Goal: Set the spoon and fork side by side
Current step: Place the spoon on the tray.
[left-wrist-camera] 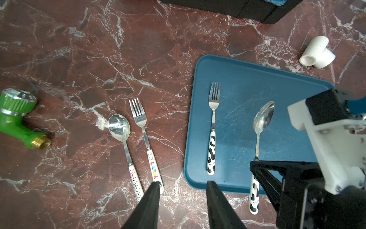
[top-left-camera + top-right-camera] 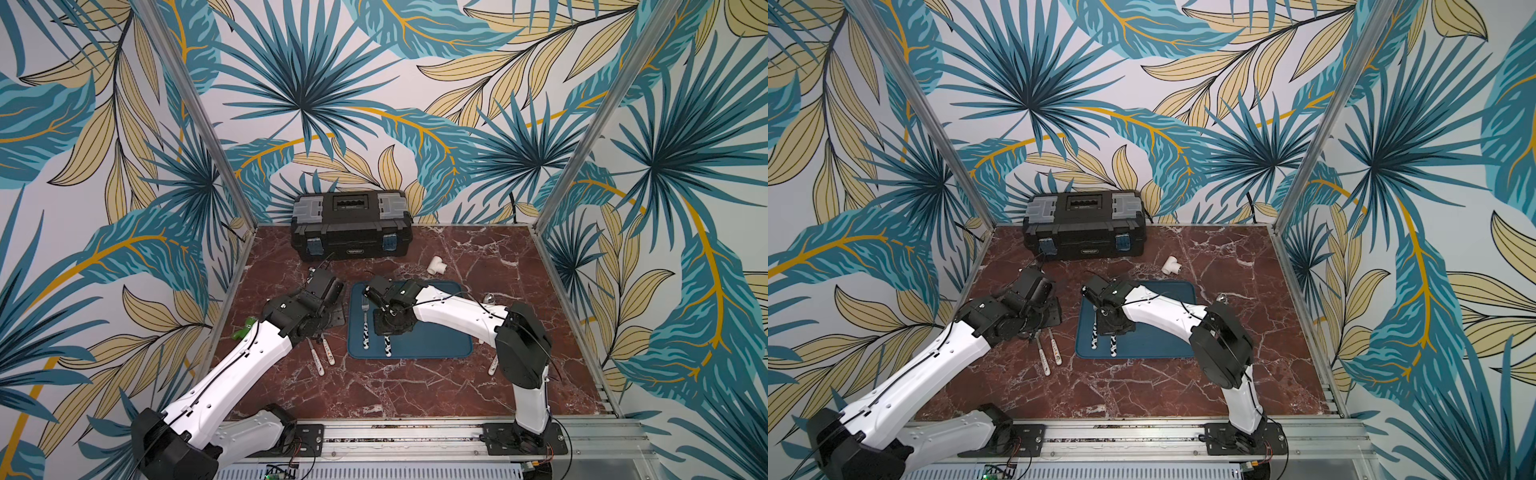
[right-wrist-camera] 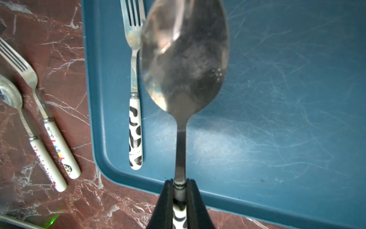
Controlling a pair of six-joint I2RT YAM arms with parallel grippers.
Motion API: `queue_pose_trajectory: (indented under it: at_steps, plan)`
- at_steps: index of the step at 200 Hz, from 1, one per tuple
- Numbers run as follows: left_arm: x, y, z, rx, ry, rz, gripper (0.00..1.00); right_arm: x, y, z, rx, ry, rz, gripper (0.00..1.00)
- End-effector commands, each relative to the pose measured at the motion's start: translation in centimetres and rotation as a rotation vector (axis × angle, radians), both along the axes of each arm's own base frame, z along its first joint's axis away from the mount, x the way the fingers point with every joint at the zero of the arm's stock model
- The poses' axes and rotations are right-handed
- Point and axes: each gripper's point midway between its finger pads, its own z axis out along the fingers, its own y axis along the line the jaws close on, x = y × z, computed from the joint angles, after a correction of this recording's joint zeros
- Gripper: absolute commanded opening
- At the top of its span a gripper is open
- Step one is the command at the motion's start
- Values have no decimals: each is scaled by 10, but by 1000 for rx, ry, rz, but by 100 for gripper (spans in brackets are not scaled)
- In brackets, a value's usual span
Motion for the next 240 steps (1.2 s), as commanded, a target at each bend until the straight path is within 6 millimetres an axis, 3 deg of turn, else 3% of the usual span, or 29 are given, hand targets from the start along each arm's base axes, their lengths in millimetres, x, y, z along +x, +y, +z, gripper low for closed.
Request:
queue_pose_trajectory:
  at_steps: [1,89,240]
  plan:
    - [-7,10,-11,14,24,29,43,7,3,-3,-11,3,-45,4]
    - [-7,13,-22,-7,47,32,43,20,7,-36,-79,27,-40,4]
    - [-9,17,-24,-20,52,35,43,37,17,-42,-71,0,-48,5]
